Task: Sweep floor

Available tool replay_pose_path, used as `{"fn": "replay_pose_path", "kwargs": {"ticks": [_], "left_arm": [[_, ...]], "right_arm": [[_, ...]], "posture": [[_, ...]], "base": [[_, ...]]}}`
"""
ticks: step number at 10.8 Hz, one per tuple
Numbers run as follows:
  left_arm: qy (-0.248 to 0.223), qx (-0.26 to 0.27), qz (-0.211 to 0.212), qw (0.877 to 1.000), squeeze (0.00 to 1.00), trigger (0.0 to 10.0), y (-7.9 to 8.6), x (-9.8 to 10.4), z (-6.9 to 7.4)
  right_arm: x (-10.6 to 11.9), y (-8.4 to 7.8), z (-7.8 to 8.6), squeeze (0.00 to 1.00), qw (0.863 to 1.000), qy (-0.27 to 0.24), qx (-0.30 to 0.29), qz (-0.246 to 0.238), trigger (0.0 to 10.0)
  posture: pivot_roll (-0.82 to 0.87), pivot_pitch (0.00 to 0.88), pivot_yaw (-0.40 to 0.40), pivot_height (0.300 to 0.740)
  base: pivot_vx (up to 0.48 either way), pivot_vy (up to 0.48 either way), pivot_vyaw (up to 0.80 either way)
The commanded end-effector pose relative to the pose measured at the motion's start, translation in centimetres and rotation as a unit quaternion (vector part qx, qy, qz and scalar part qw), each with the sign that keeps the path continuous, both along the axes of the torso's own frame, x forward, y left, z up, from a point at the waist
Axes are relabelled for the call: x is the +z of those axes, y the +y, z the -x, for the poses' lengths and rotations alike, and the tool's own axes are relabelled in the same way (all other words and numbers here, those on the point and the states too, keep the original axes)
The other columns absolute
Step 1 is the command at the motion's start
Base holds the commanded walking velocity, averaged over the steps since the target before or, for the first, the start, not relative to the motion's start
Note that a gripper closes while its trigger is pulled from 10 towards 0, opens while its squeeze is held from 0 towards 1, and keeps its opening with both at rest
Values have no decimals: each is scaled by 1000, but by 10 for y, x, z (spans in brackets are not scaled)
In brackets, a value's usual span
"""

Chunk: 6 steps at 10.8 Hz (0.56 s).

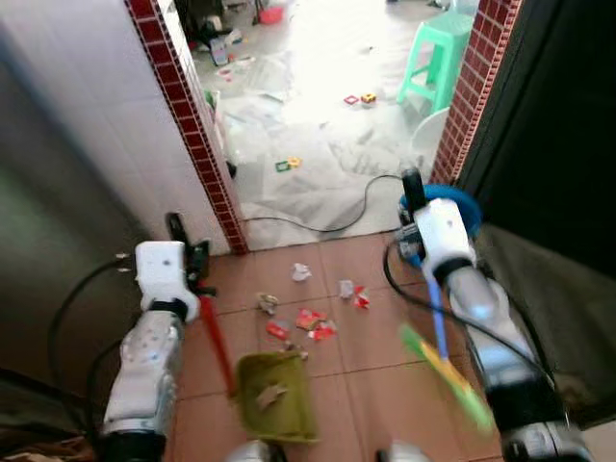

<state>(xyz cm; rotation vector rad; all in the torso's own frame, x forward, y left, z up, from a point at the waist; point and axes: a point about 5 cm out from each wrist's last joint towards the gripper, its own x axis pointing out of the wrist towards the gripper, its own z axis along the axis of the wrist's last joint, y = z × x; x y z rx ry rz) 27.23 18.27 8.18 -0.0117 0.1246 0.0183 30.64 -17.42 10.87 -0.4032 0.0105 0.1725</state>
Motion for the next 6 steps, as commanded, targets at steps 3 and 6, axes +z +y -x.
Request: {"fn": "replay_pose_path", "kwargs": {"ticks": [3, 6], "left_arm": [[-43, -5, 16, 999, 0, 10000, -15, 15, -3], [-66, 25, 28, 997, 0, 10000, -31, 19, -3]], "right_arm": [[7, -6, 1, 0, 998, -34, -51, -21, 10000], [13, -7, -14, 0, 997, -27, -70, -26, 10000]], "posture": [[-145, 0, 78, 740], [-111, 0, -90, 740]], "base": [[0, 0, 0], [0, 0, 0]]}}
